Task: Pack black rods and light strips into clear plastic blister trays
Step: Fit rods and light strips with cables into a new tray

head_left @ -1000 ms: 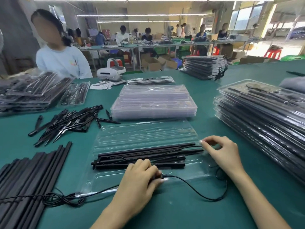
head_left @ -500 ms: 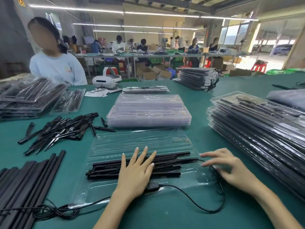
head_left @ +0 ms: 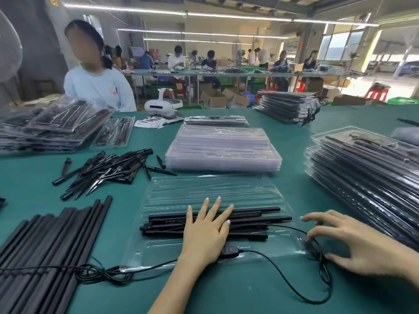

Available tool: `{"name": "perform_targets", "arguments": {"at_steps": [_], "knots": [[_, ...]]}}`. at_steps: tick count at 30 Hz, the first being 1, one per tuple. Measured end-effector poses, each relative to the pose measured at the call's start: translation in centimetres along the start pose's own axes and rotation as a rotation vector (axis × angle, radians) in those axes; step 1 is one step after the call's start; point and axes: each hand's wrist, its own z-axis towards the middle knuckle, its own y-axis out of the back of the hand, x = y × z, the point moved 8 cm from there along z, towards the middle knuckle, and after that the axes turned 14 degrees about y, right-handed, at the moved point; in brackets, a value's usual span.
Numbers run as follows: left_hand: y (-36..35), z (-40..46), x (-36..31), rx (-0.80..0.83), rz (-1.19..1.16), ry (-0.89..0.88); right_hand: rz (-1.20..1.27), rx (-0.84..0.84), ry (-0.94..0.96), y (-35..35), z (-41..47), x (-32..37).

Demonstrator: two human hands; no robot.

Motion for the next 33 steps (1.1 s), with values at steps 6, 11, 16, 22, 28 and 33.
{"name": "perform_targets", "arguments": {"at_steps": [6,11,16,22,28,33], "knots": [[0.1,0.5,0.1,0.018,-0.071,0.049,-0.146,-0.189,0.090,0.5,-1.9,1.1],[0.4,0.5,0.1,-0.013,-0.137,0.066,-0.411,-0.484,0.241,0.2,-2.5,3.4],[0.4,0.2,0.0,-0.026,-0.133,0.047,-0.624,-0.466,0.414,-0.8,-2.8,5.1],[0.5,0.1,0.0,-0.037,-0.127,0.048,-0.433,-0.553,0.285,0.0,-2.8,4.7],[0.4,0.1,0.1,-0.032,-0.119,0.045,-0.572,-0.488,0.423,0.7,-3.4,6.0],[0.3,0.2,0.1,-0.023,-0.113,0.044,-0.163,-0.646,0.149,3.2,-2.9,3.5]]}}
